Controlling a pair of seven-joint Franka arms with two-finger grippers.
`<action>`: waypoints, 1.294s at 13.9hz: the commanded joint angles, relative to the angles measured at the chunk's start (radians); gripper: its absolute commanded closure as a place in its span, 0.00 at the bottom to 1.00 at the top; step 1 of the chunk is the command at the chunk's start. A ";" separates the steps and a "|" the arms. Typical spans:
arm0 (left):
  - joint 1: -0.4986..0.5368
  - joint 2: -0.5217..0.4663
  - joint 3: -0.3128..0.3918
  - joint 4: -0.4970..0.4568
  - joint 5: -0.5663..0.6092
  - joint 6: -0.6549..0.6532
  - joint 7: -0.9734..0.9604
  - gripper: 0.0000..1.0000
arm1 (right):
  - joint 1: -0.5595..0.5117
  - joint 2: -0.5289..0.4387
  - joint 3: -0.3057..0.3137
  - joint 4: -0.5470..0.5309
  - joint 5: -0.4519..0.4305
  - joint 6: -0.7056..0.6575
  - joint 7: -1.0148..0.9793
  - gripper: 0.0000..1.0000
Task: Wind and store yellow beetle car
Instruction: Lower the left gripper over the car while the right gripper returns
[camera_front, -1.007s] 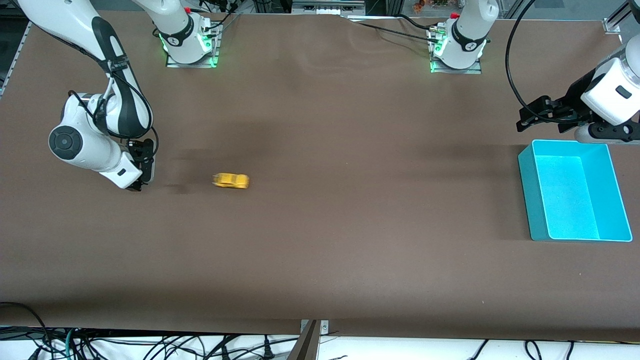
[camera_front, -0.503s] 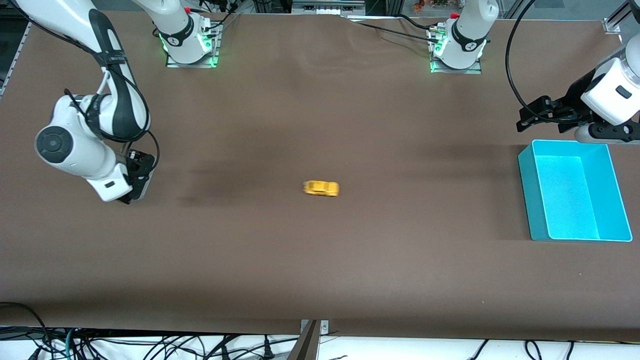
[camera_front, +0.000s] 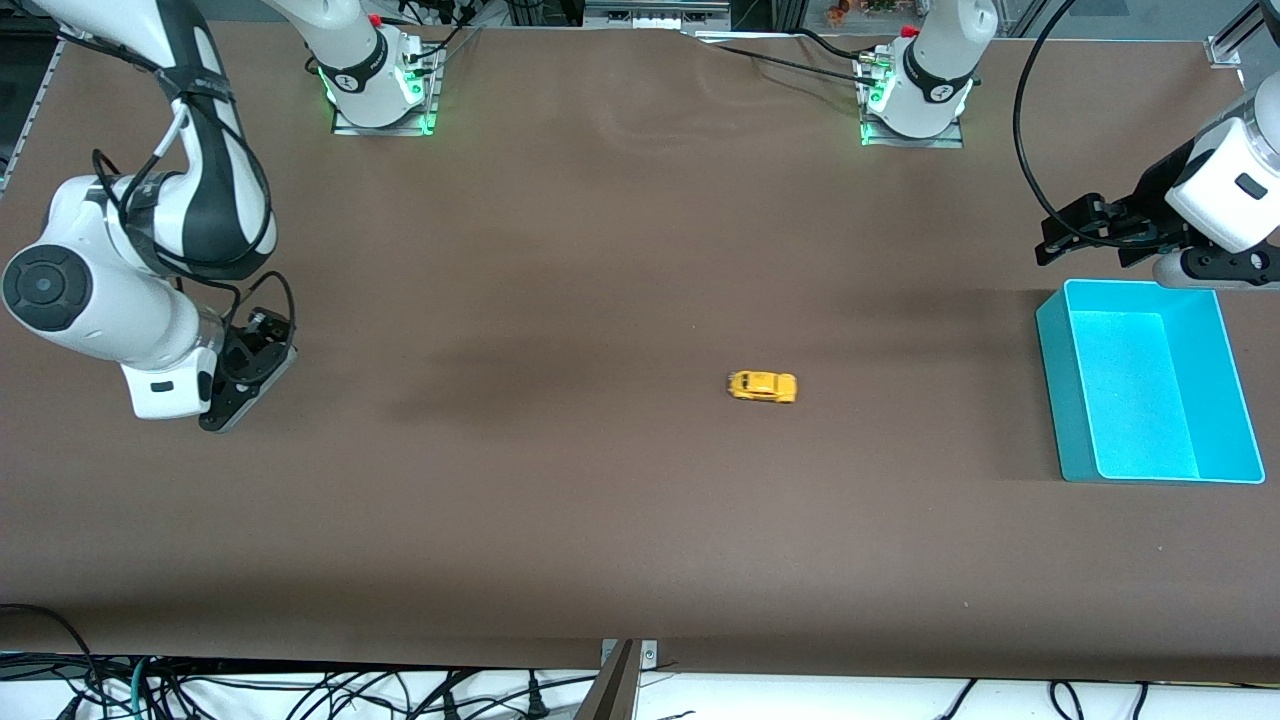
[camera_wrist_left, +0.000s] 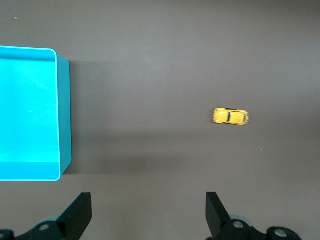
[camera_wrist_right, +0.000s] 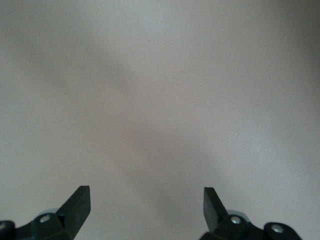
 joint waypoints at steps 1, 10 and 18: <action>0.006 0.000 -0.003 0.001 0.001 0.010 -0.008 0.00 | 0.011 -0.034 -0.003 0.026 0.001 -0.062 0.237 0.00; -0.073 0.114 -0.032 0.003 0.018 0.021 0.004 0.00 | -0.102 -0.296 0.014 0.003 0.029 -0.263 0.586 0.00; -0.293 0.332 -0.030 0.070 0.020 0.206 0.209 0.00 | -0.228 -0.381 0.069 0.047 0.004 -0.319 0.585 0.00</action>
